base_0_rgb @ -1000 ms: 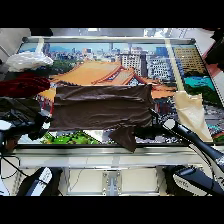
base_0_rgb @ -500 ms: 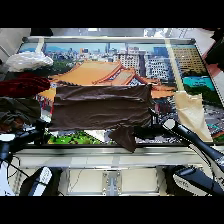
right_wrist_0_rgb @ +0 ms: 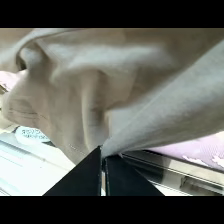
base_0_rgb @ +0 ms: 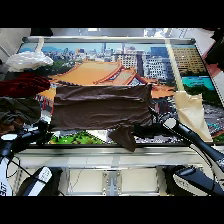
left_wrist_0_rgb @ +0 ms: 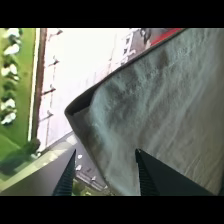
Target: Fold the shirts.
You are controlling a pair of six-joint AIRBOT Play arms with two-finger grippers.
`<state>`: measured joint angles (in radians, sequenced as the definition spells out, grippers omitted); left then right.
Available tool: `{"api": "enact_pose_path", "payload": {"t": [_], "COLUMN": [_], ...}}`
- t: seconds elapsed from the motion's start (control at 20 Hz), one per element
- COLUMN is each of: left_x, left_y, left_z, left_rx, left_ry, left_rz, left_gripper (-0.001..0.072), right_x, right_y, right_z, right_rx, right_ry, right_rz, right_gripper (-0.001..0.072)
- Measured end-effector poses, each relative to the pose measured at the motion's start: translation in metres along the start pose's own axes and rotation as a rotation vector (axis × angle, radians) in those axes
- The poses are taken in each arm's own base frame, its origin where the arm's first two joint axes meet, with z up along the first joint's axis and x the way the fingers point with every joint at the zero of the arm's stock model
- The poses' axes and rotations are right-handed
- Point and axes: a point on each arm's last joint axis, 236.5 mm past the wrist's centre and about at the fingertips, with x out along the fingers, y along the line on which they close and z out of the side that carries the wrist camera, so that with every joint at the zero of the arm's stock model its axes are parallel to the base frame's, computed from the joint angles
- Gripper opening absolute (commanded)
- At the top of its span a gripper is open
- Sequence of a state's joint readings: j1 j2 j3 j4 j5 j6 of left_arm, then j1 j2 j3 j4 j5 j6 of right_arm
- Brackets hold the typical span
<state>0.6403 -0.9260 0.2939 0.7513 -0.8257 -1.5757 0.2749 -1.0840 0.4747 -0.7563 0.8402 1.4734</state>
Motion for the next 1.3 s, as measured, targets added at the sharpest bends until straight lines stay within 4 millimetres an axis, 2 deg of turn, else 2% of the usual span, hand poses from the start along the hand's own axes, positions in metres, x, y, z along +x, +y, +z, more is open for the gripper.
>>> {"api": "enact_pose_path", "payload": {"t": [0.15, 0.25, 0.35, 0.5, 0.65, 1.05, 1.15, 1.3], "left_x": [0.005, 0.012, 0.02, 0.026, 0.016, -0.066, -0.084, -0.102], "left_y": [0.003, 0.004, 0.0, -0.01, -0.03, -0.085, -0.096, -0.103], "left_z": [0.0, -0.002, -0.004, -0.006, -0.005, -0.037, -0.036, -0.018], "left_rx": [-0.009, 0.003, 0.035, 0.118, 0.208, 0.517, 0.56, 0.634], "left_ry": [0.009, 0.021, 0.028, 0.029, 0.016, -0.077, -0.125, -0.182], "left_rz": [0.005, 0.01, 0.006, -0.018, -0.077, -0.245, -0.255, -0.182], "left_gripper": [0.0393, 0.0334, 0.0023, 0.0015, 0.0014, 0.001, 0.001, 0.001], "right_x": [-0.003, -0.005, -0.008, -0.016, -0.032, -0.087, -0.098, -0.119], "right_y": [0.003, 0.005, 0.008, 0.015, 0.029, 0.067, 0.073, 0.083], "right_z": [0.004, 0.005, 0.007, 0.01, 0.011, 0.006, 0.009, 0.032], "right_rx": [-0.01, -0.015, -0.022, -0.044, -0.08, -0.159, -0.179, -0.239], "right_ry": [-0.021, -0.032, -0.043, -0.072, -0.119, -0.267, -0.304, -0.401], "right_rz": [0.007, 0.01, 0.015, 0.033, 0.063, 0.152, 0.164, 0.132], "right_gripper": [0.0024, 0.0023, 0.0023, 0.0023, 0.0023, 0.0021, 0.0021, 0.002]}}
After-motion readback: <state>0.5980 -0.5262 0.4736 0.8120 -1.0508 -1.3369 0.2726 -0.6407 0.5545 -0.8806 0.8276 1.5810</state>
